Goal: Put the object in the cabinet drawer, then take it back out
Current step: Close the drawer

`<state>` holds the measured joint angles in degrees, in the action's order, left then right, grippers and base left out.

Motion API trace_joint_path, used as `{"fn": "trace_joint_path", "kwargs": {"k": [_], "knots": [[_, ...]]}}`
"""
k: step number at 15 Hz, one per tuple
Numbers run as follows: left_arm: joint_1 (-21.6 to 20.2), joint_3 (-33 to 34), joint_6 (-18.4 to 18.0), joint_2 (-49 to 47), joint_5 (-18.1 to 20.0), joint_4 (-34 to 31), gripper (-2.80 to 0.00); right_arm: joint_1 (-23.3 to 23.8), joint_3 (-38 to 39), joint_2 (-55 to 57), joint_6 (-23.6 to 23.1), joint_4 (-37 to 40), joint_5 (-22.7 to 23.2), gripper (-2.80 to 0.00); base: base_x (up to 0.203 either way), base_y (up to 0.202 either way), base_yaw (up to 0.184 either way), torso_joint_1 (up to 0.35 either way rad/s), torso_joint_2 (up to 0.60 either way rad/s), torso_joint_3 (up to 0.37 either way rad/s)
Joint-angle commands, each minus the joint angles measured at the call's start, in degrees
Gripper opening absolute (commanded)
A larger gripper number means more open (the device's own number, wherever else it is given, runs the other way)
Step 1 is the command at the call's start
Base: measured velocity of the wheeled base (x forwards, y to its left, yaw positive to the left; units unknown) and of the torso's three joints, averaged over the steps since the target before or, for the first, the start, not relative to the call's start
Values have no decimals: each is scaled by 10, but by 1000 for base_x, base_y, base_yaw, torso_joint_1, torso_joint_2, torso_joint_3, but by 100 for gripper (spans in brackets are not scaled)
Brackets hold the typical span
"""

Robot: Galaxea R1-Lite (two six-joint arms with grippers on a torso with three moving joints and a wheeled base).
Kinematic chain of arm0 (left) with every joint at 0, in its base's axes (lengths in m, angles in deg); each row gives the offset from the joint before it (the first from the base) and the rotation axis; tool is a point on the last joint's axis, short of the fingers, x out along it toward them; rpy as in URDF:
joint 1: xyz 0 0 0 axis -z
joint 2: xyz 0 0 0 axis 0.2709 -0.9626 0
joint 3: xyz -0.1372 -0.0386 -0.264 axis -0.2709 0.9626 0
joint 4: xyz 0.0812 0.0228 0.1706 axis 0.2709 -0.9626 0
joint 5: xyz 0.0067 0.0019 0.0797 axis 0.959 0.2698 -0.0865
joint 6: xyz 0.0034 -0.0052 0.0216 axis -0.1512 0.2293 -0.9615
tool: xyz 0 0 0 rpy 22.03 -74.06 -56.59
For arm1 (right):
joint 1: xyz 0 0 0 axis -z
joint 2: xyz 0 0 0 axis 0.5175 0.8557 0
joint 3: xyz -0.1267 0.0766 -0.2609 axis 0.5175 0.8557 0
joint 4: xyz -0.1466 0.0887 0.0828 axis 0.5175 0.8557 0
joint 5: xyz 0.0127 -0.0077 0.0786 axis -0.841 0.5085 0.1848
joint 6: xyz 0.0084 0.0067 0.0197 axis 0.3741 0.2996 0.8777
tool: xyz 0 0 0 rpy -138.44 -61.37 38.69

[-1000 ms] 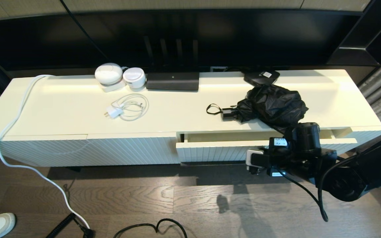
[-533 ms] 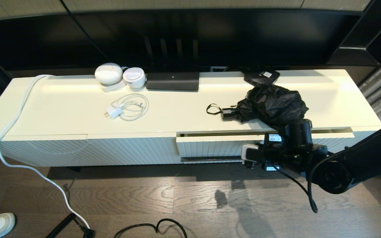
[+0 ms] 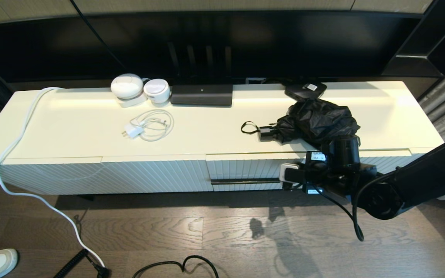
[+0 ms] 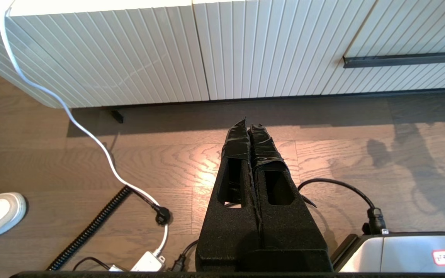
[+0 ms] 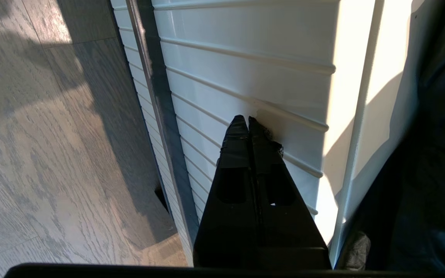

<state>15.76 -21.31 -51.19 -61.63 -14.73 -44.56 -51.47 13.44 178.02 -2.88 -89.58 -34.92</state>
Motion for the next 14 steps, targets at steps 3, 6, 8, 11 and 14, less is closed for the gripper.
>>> {"fn": "trace_joint_path", "kwargs": {"k": [3,6,8,11,14], "knots": [[0,1,0,-1,0,0,-280,0,-11,6,-4,-1,-1,-280,0,0,0,0,0,0],[0,1,0,-1,0,0,-280,-1,15,-19,-2,14,0,-280,0,0,0,0,0,0],[0,1,0,-1,0,0,-280,-1,28,-49,0,48,0,-280,0,0,0,0,0,0],[0,1,0,-1,0,0,-280,-3,39,-131,3,146,-3,-280,0,0,0,0,0,0],[0,1,0,-1,0,0,-280,-1,43,-248,4,249,-5,-280,0,0,0,0,0,0]]}}
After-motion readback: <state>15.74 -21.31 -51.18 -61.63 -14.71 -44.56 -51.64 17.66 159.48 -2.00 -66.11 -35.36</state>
